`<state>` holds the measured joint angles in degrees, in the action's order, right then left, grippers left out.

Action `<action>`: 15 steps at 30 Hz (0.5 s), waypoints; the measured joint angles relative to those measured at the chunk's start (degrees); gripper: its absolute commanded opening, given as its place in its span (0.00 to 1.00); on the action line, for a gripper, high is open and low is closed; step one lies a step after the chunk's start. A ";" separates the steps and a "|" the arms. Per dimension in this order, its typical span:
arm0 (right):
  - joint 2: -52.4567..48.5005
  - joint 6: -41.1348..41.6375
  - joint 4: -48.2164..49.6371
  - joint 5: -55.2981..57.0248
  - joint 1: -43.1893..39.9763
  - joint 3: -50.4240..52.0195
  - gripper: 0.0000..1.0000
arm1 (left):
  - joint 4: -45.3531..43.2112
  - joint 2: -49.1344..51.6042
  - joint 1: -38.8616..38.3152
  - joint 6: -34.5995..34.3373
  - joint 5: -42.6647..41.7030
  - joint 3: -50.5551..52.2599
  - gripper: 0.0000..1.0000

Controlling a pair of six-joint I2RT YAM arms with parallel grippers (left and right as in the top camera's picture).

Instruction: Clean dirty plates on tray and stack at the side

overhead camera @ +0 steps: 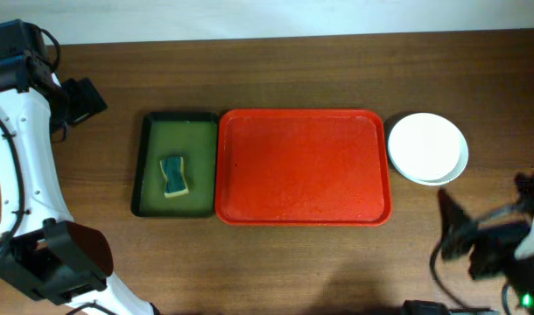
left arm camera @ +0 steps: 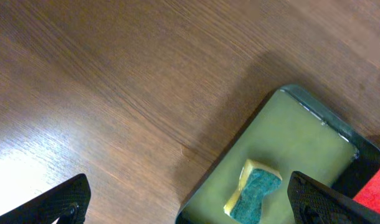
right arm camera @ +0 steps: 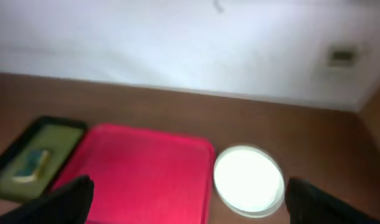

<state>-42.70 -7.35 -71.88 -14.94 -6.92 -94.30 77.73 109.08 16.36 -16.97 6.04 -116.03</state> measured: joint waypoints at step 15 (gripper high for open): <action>41.90 -4.74 82.40 0.70 10.51 88.41 0.99 | 0.09 0.00 0.00 0.00 0.00 0.02 0.99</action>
<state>-0.80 -12.10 10.52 -14.24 3.60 -5.89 77.82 109.08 16.36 -16.97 6.04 -116.01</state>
